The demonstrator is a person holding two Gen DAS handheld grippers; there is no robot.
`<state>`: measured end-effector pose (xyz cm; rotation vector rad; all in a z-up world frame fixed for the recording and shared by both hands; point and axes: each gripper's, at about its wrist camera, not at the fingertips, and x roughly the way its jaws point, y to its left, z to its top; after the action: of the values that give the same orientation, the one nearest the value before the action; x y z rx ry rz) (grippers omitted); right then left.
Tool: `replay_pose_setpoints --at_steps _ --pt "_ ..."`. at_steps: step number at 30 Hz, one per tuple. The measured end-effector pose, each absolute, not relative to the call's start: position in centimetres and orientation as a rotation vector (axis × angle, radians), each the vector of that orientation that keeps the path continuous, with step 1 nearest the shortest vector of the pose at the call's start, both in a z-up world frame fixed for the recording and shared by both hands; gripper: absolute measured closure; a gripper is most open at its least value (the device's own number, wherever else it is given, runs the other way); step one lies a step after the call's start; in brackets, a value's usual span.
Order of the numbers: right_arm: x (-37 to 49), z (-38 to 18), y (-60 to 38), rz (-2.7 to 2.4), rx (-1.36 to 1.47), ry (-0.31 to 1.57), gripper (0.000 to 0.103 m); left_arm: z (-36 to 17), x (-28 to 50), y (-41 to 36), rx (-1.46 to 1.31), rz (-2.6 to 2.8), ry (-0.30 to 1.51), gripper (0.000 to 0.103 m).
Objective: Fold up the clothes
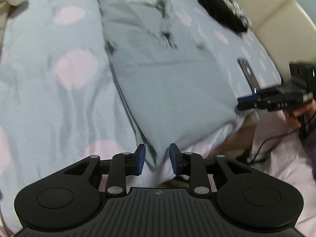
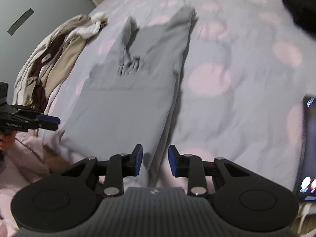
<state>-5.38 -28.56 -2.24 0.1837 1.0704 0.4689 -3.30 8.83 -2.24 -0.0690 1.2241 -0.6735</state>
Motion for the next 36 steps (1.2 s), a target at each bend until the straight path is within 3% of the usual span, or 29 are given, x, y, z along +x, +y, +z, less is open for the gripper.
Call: replay_pose_setpoints --at_steps 14,23,36 --pt "3.7 -1.1 -25.5 0.372 0.194 0.925 0.075 0.3 4.0 5.1 -0.085 -0.529 0.972 0.072" --pt "10.0 -4.5 -23.4 0.344 0.182 0.937 0.078 -2.3 11.2 1.9 -0.112 -0.489 0.961 0.072" --pt "18.4 -6.2 -23.1 0.344 0.219 0.891 0.09 -5.9 19.8 4.5 -0.24 -0.406 0.974 0.078"
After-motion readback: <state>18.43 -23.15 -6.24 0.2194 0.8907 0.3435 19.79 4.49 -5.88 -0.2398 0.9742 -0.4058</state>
